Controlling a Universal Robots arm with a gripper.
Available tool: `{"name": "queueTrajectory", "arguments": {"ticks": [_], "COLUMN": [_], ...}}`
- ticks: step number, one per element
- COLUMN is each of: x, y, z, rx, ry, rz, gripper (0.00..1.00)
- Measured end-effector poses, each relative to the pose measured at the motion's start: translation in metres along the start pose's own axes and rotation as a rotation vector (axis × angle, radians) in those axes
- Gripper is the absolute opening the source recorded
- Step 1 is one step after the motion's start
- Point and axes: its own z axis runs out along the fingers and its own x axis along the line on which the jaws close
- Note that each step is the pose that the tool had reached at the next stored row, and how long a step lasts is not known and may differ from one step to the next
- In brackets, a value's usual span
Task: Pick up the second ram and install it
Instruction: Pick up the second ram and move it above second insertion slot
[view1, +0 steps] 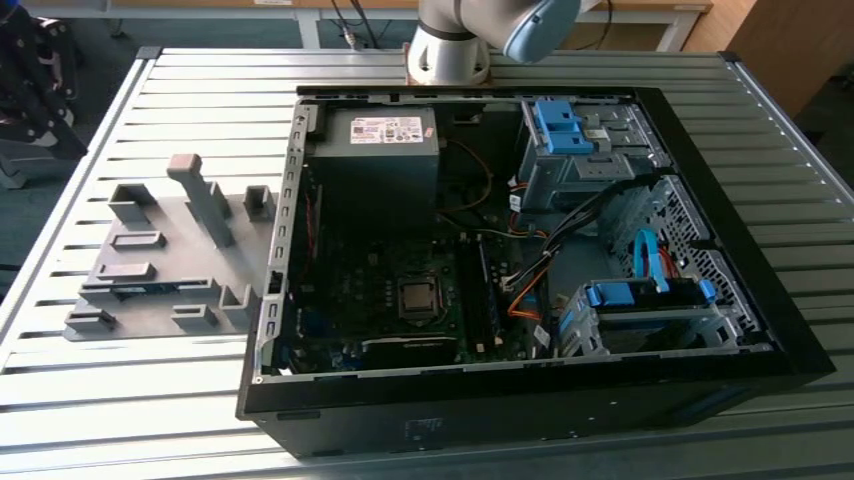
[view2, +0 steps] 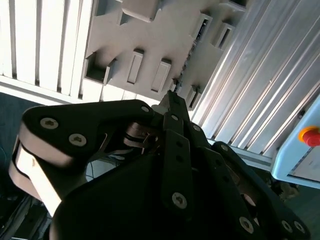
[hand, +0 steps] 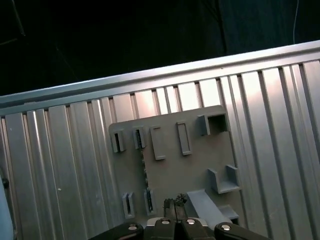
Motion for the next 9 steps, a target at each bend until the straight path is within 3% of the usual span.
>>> {"name": "queueTrajectory", "arguments": {"ticks": [5,9], "x": [0.0002,0.0018], "y": [0.0002,0.0035], "z": [0.0016,0.0023], "rx": [-0.0019,-0.0017], "ry": [0.0020,0.0022], "rz": [-0.081,-0.100], "gripper": [0.11,0.11]}}
